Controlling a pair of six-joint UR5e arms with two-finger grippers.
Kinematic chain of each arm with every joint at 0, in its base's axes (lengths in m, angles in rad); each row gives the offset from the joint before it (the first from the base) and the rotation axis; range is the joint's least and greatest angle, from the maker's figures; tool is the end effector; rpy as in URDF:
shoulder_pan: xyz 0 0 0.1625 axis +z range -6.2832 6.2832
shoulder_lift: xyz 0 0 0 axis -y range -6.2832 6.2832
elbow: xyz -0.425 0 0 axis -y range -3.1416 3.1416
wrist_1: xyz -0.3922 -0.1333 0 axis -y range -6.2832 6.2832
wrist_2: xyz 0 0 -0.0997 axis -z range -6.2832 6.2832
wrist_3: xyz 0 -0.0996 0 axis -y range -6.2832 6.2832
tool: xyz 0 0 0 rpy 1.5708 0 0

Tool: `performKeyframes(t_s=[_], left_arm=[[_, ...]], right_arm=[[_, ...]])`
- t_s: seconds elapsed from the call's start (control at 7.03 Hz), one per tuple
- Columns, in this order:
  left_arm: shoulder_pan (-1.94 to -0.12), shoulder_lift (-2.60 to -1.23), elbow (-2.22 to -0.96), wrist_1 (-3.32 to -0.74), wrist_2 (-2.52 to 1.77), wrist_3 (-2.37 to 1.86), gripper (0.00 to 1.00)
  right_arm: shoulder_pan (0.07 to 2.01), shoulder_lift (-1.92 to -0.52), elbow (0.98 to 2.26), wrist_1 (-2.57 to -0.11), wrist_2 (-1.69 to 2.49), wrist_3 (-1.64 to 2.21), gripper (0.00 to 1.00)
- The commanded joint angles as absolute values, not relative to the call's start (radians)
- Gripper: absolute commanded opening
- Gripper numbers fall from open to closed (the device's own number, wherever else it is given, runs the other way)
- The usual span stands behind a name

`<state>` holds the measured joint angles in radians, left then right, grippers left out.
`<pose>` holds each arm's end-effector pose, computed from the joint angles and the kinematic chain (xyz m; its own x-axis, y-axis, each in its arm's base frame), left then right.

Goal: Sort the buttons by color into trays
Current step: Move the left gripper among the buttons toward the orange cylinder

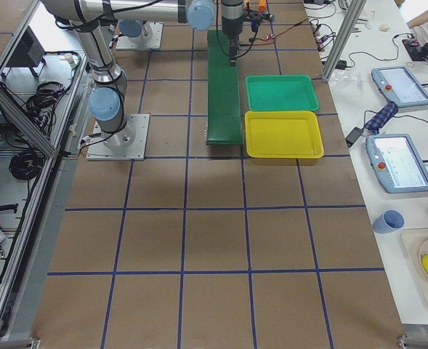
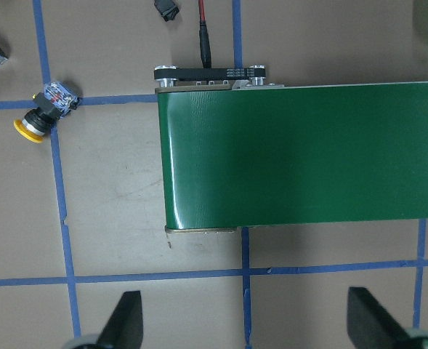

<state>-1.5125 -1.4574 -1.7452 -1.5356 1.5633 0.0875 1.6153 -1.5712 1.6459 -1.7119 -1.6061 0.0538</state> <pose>-0.1082 -0.4475 0.4587 -0.9995 0.0290 0.0097 0.0292 0.9993 0.0251 0.1518 -0.4908 0.4655 -0.9994 0.0115 0.0316 0.0094 0.9976 -0.0682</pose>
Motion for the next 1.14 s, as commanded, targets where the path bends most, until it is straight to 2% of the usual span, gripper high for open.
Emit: performKeyframes(t_s=[0.0,1.0], left_arm=[[-1.513,-1.457,-1.749,-1.536,1.563,0.087,1.00],[-1.499,-1.456,-1.776,-1.529,1.593,0.091,1.00]], right_arm=[[1.614,-1.566,1.635,-1.736,-1.606,0.019,1.00],[1.614,-1.568,1.643,-1.746,-1.606,0.018,1.00]])
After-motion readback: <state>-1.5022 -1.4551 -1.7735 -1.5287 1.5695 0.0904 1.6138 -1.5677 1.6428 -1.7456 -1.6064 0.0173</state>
